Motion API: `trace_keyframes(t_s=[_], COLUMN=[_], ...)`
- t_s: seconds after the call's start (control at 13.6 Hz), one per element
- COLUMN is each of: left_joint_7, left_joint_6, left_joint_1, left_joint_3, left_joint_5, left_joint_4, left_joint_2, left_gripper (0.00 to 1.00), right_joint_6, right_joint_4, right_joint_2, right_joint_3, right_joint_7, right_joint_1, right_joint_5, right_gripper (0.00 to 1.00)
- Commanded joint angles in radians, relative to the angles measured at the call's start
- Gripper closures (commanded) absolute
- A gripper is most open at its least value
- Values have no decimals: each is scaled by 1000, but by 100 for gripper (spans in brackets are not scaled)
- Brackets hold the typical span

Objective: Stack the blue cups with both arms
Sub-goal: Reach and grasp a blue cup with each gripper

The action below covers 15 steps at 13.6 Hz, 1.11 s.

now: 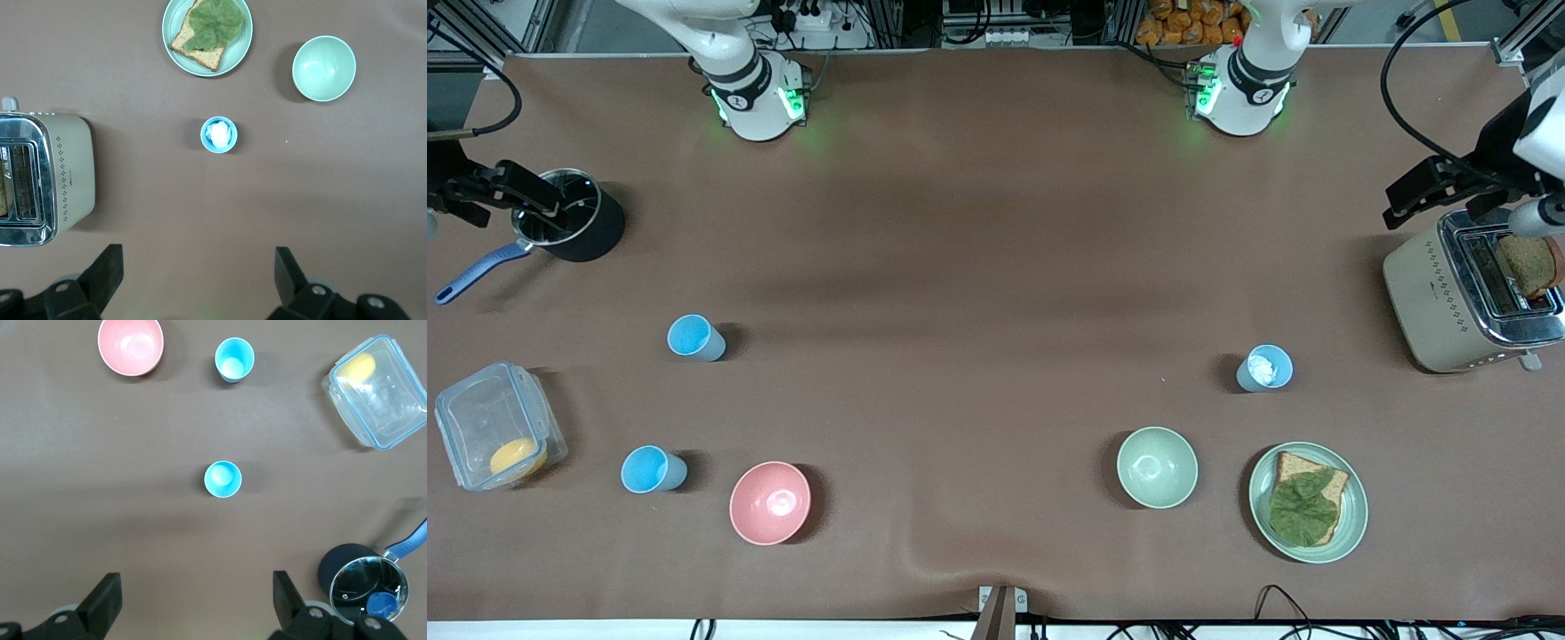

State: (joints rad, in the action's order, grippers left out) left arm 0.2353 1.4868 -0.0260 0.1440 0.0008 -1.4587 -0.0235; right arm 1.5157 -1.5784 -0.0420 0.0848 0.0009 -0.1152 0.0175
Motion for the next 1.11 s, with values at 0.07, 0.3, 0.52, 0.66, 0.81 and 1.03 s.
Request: trace_keyframes(t_s=[0.07, 0.3, 0.52, 0.66, 0.81, 1.03], left_joint_7=[-19, -21, -14, -14, -16, -21], left_joint_6=[-13, -7, 19, 190, 373, 651], left_joint_1=[-3, -43, -46, -48, -57, -98], left_joint_3=[-9, -1, -3, -3, -4, 0], left_joint_5=[5, 7, 22, 25, 30, 42], left_joint_4=[-2, 0, -41, -188, -355, -557], left_joint_2=[1, -29, -101, -96, -87, -91], left_gripper=[0, 0, 0, 0, 0, 0], right_joint_6=[-14, -15, -12, -14, -35, -51], right_joint_4=[24, 26, 40, 40, 35, 40], right_joint_2=[11, 13, 115, 126, 155, 218], right_joint_3=[-2, 0, 6, 4, 4, 0], right_joint_7=[-21, -21, -21, -21, -19, -21], right_joint_1=[14, 15, 20, 23, 26, -6], right_joint_5=[7, 1, 7, 7, -4, 5], right_gripper=[0, 0, 0, 0, 0, 0])
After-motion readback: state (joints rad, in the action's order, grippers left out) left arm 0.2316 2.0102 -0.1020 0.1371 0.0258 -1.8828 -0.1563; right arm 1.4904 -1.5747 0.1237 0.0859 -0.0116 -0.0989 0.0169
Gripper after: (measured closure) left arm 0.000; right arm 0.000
